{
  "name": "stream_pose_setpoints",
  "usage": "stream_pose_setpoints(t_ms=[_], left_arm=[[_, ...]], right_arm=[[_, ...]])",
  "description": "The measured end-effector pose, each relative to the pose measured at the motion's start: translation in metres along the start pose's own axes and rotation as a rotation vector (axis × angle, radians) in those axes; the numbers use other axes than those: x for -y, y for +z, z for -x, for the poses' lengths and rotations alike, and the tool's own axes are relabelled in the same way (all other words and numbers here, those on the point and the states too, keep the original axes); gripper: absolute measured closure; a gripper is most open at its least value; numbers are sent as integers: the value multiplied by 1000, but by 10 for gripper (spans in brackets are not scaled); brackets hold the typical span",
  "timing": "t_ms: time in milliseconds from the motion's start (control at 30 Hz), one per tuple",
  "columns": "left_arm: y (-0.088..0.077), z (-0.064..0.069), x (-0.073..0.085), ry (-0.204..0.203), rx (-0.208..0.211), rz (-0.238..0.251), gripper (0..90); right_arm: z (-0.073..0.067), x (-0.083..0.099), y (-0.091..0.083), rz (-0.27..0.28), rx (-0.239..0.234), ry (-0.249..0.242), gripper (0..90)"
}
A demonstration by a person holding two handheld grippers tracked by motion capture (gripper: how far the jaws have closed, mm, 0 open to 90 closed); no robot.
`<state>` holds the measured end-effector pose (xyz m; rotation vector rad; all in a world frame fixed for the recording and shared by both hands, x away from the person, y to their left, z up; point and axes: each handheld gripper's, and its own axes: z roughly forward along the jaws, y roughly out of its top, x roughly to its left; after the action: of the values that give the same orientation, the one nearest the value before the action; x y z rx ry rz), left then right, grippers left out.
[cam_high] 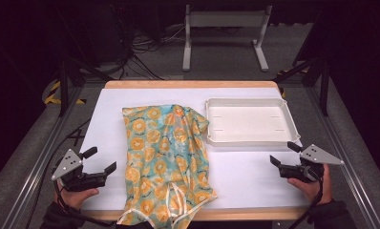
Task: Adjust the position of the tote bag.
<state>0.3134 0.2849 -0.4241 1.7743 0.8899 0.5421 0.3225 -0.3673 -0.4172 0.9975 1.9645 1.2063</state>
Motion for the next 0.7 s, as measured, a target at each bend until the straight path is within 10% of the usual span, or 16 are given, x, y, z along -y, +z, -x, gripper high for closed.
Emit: stream_pose_setpoints(t_ms=[333,700], left_arm=[[31,10,-6,11,67,-115,73],[74,7,-14,24,63,-254,75]], right_arm=[[-46,-19,19,-68,-149,-73,222],[-155,-45,62,-123,-485,-189,100]])
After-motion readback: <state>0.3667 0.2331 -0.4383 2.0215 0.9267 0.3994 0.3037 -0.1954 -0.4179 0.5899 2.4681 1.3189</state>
